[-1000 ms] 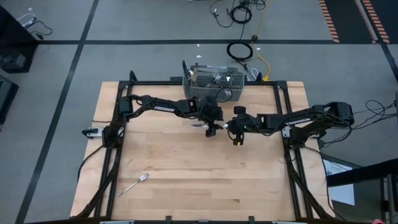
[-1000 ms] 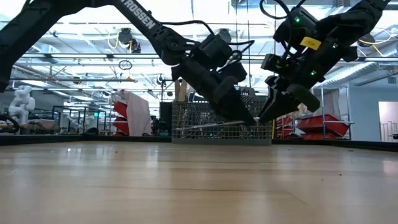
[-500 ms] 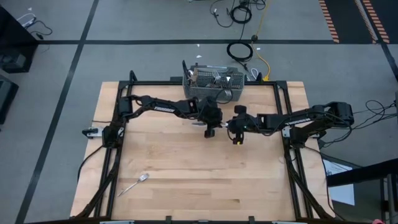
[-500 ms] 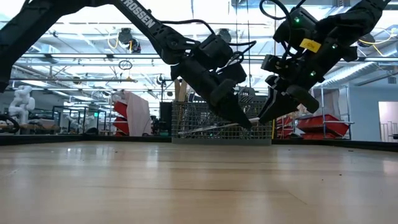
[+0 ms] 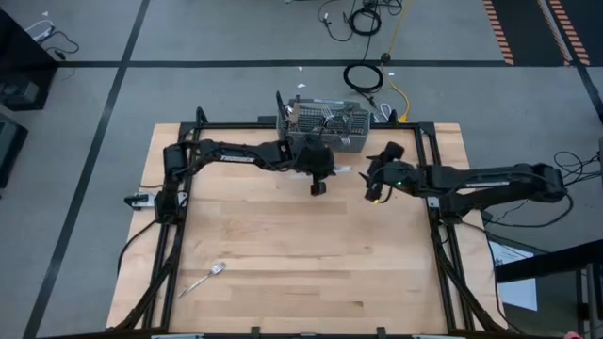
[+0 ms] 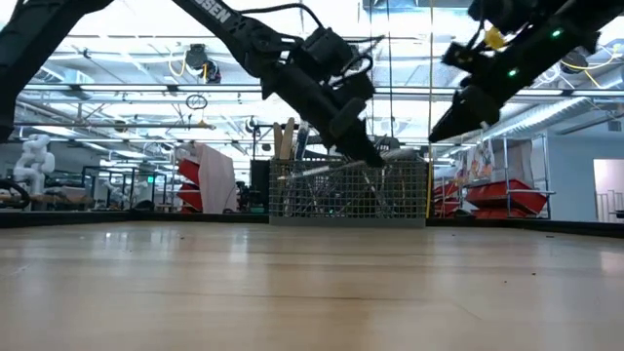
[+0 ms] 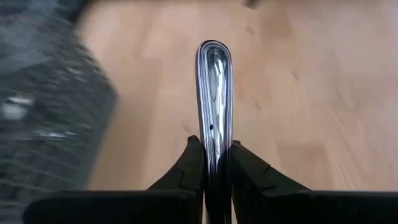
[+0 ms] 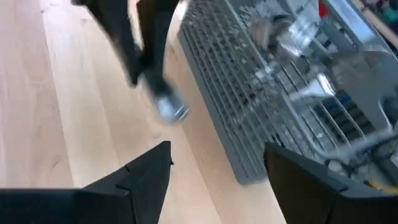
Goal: Sort silverware
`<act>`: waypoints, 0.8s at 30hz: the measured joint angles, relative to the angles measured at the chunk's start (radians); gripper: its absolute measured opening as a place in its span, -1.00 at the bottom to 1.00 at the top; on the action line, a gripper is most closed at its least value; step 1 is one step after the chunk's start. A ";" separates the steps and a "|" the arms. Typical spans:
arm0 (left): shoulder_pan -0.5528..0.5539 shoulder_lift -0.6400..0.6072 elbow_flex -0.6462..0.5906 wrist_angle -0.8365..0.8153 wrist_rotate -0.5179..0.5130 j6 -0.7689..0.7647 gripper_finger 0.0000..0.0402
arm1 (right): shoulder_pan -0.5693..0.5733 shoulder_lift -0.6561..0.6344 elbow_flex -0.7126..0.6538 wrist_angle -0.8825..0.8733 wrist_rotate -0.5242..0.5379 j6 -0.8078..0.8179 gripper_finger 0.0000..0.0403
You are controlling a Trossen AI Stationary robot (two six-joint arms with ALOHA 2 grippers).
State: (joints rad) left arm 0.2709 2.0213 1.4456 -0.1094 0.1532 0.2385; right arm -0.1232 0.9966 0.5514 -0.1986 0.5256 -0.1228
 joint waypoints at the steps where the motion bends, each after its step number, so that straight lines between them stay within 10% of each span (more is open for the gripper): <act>1: 0.004 -0.011 0.000 0.013 -0.011 -0.019 -0.76 | 0.000 -0.028 0.000 -0.032 0.001 0.021 0.23; 24: 0.168 -0.203 -0.093 0.837 -0.563 -0.022 -0.76 | -0.001 -0.204 -0.001 -0.173 0.020 0.120 0.05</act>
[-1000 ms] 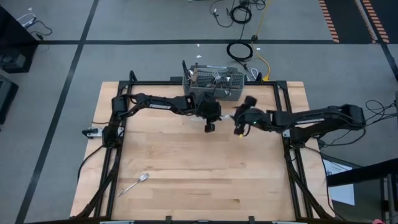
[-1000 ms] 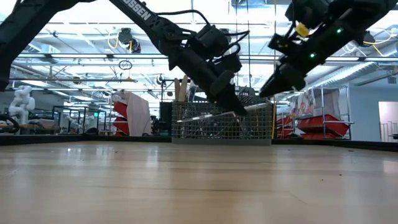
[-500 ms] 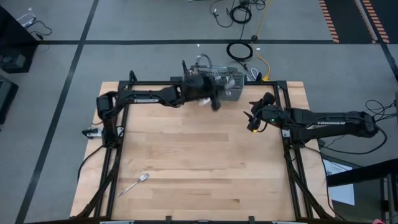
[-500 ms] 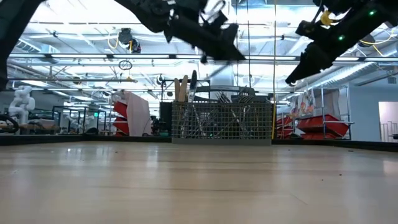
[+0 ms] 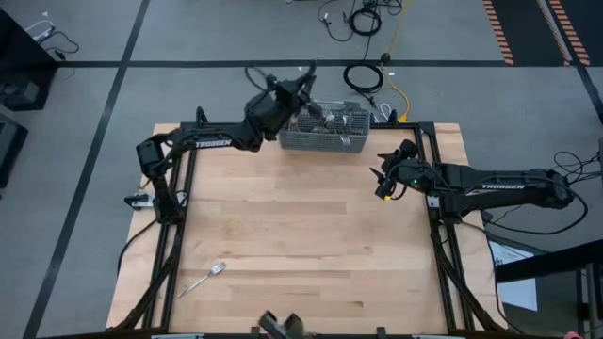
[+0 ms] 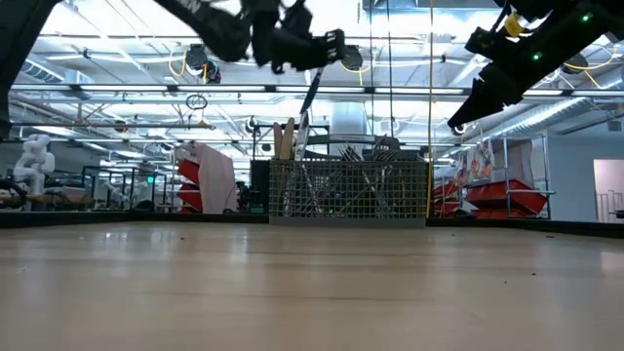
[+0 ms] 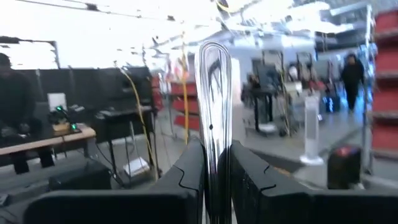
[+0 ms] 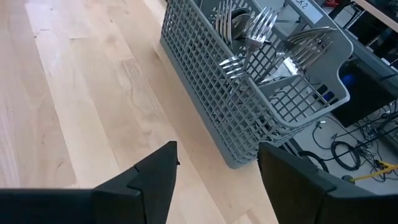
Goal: Sort silverware
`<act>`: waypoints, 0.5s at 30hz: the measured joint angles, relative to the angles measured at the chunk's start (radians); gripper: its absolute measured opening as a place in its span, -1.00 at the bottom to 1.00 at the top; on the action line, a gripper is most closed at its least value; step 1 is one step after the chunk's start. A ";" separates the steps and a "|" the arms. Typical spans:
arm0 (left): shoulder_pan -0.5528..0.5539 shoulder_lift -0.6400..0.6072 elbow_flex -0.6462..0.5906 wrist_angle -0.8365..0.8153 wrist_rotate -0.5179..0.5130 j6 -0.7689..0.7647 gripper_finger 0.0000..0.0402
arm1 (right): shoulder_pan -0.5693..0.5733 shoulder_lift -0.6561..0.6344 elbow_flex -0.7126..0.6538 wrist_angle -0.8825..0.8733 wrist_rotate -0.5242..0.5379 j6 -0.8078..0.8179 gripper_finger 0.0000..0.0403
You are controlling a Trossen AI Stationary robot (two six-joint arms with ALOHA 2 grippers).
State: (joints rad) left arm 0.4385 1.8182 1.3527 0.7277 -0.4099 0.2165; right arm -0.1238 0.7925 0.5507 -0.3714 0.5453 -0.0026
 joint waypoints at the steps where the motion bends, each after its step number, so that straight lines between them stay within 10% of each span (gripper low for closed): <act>1: 0.008 0.002 -0.040 0.069 0.000 0.000 -0.76 | 0.000 0.000 0.000 0.000 0.000 -0.001 0.05; 8: 0.046 -0.003 -0.295 0.502 -0.071 0.002 -0.76 | -0.001 0.000 0.000 0.000 0.004 -0.021 0.05; 15: 0.070 0.000 -0.402 0.562 -0.084 -0.097 -0.76 | -0.001 0.000 0.000 0.006 0.005 -0.019 0.05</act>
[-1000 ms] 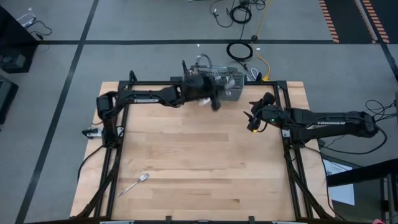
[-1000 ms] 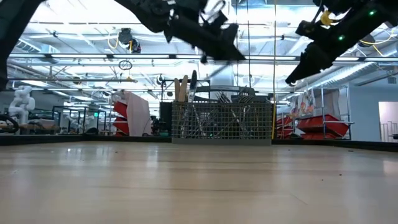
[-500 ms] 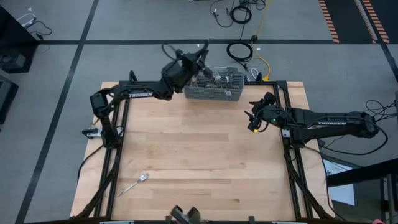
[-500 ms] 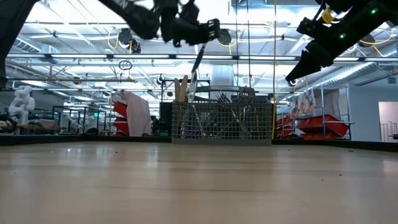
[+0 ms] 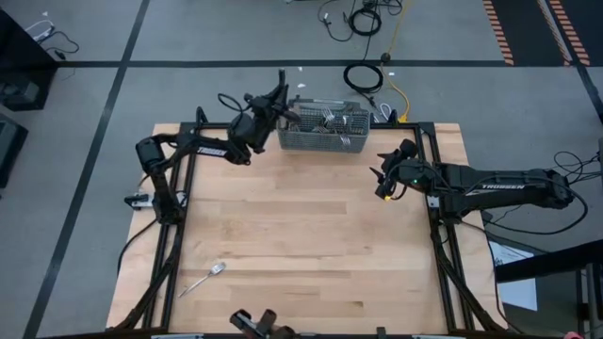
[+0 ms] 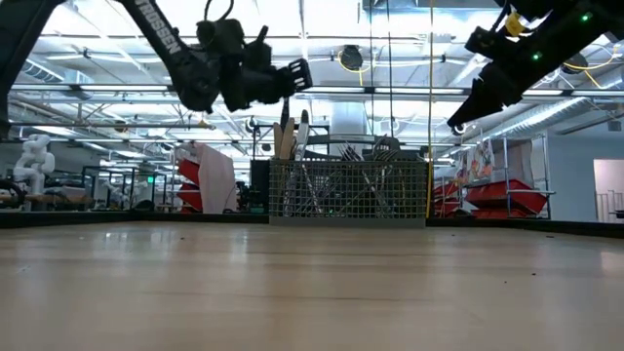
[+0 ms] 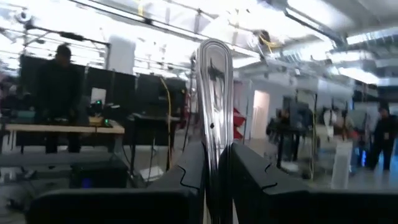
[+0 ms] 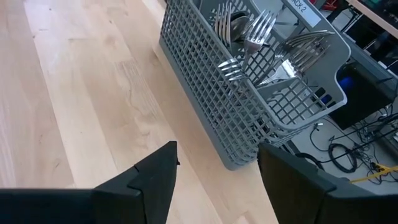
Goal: Sort silverware
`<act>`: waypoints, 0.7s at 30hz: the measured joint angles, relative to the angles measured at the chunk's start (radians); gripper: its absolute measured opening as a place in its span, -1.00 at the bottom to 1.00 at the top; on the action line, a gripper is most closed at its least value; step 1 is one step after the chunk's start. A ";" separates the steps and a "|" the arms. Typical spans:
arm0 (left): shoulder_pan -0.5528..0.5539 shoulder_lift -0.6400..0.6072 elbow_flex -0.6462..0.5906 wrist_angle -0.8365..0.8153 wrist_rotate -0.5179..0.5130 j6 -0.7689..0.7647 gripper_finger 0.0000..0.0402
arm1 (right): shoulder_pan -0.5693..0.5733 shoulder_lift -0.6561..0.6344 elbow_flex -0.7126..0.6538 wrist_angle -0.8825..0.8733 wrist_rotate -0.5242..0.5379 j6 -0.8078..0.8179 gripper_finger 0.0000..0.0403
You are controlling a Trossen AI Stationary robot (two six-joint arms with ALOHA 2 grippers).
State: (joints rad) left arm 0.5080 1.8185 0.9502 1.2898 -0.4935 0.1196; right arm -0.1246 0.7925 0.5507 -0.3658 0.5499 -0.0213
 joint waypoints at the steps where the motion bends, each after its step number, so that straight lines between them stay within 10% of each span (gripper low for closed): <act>1: 0.007 0.014 -0.007 0.033 0.000 -0.019 -0.76 | 0.000 0.000 0.000 0.003 0.000 0.005 0.05; 21: -0.044 0.192 -0.018 0.222 -0.097 0.000 -0.76 | 0.000 0.000 0.000 0.062 0.000 0.010 0.05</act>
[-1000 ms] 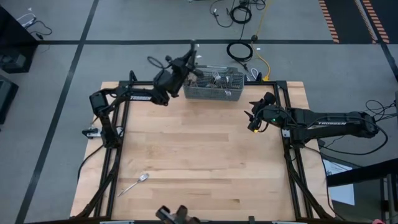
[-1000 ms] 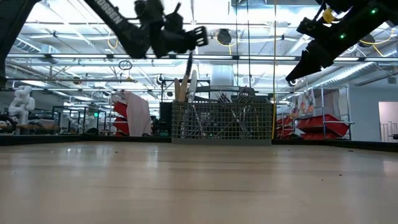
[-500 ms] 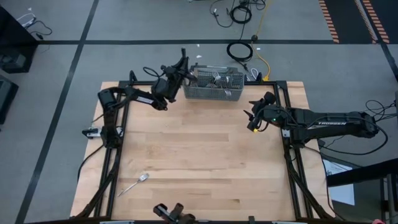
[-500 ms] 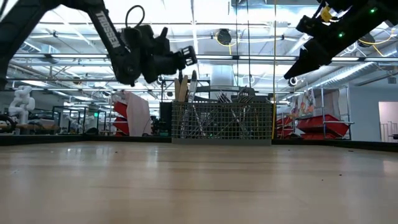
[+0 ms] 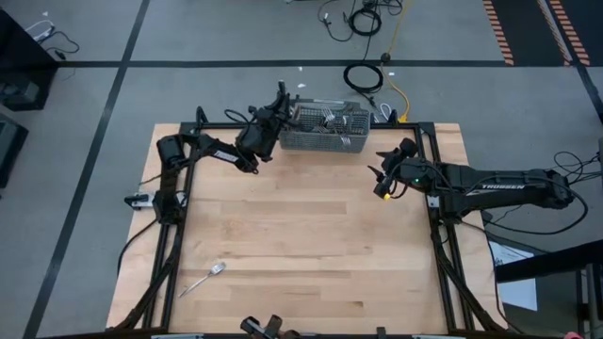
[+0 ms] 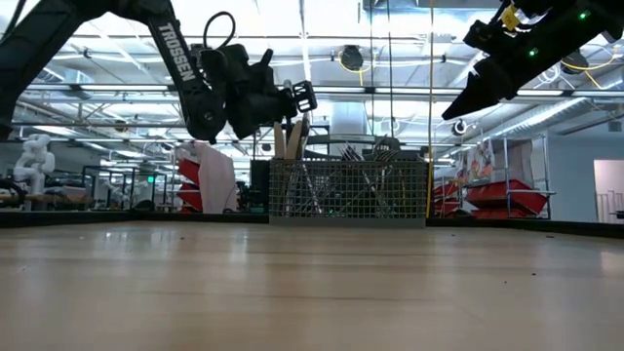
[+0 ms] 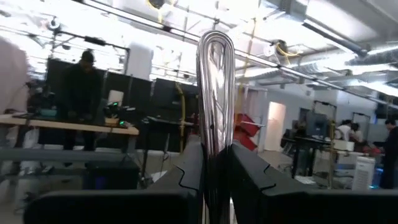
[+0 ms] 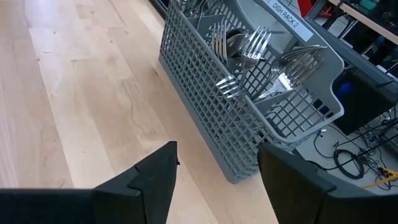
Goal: Sort silverware
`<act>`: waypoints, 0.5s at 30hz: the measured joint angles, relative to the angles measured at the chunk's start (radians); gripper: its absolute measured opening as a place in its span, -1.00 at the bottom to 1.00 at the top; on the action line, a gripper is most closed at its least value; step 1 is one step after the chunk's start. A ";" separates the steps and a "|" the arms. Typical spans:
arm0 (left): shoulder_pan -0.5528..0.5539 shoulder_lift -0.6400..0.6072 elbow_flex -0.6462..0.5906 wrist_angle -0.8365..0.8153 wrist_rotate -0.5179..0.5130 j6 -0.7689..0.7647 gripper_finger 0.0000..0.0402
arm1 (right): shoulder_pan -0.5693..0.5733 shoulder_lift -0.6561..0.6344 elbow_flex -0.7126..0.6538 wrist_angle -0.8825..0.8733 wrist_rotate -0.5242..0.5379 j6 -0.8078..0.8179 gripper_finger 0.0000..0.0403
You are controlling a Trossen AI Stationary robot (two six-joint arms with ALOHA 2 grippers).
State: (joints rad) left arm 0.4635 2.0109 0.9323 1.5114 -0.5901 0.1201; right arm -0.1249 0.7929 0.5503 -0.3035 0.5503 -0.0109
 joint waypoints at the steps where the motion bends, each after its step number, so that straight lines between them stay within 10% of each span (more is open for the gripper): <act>1: -0.002 0.000 0.001 -0.009 -0.015 -0.001 -0.76 | 0.000 0.000 0.000 0.001 0.000 0.000 0.05; 15: -0.025 0.005 -0.004 -0.042 -0.009 0.086 -0.62 | 0.000 0.000 0.000 0.023 -0.001 -0.005 0.05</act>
State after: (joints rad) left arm 0.4385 2.0163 0.9287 1.4697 -0.5995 0.2064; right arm -0.1249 0.7933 0.5499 -0.2809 0.5495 -0.0160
